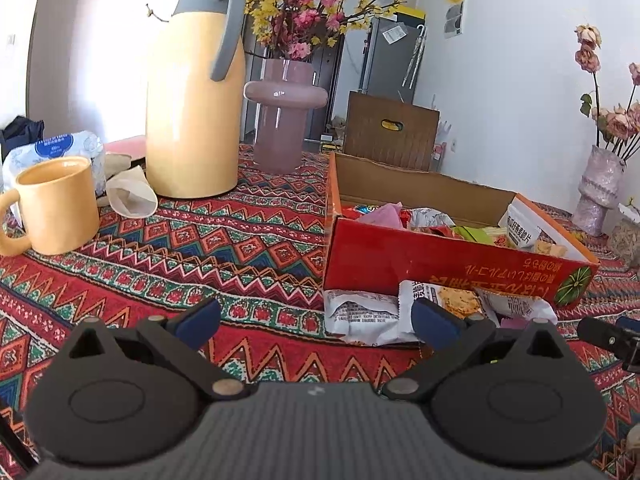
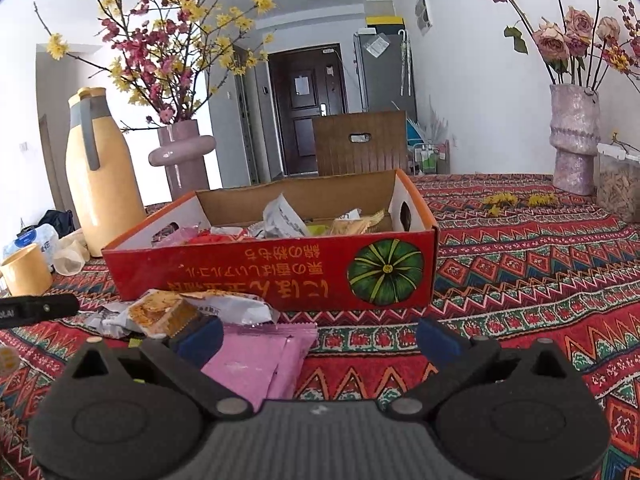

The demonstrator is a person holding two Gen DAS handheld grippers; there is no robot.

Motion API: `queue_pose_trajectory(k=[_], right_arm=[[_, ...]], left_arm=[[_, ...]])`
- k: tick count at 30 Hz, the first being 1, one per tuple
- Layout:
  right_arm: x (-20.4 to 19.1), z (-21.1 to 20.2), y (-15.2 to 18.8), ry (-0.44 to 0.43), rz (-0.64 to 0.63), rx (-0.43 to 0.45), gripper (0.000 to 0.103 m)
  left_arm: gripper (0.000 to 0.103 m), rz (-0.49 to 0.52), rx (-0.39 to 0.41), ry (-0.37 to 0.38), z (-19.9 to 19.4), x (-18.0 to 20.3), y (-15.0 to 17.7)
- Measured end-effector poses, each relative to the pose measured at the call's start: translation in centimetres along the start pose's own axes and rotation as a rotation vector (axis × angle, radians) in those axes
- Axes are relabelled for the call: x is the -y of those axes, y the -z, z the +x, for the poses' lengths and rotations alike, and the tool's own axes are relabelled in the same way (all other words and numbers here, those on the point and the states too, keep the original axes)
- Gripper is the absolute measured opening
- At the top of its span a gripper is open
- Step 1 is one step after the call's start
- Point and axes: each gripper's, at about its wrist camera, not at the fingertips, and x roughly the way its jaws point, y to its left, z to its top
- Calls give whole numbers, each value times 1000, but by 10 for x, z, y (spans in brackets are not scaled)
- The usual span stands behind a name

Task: Organize snacks
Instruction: 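Grasp another pink pastry pack with the right gripper and lift it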

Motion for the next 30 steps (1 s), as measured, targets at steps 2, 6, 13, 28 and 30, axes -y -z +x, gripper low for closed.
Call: queue_pose_trajectory(k=[2,6,13,28,30], right_arm=[[1,0,1,6,5,0,103],[0,3,1,14,5,-12,103],[-9,5,-2,3,-2,-70,103],[-47,50,2,69,-98,-284,103],[-47,50,2,63,-100,-286,103]], left_arm=[[103,-5,-4,1,1,0,0],[103,-13,-8,6,1,-2,0],[103,-28,-21,19,3,-4,-1],[103,-31,-26,22,3,-5,0],[103,-34,-24,23,3,-5,0]])
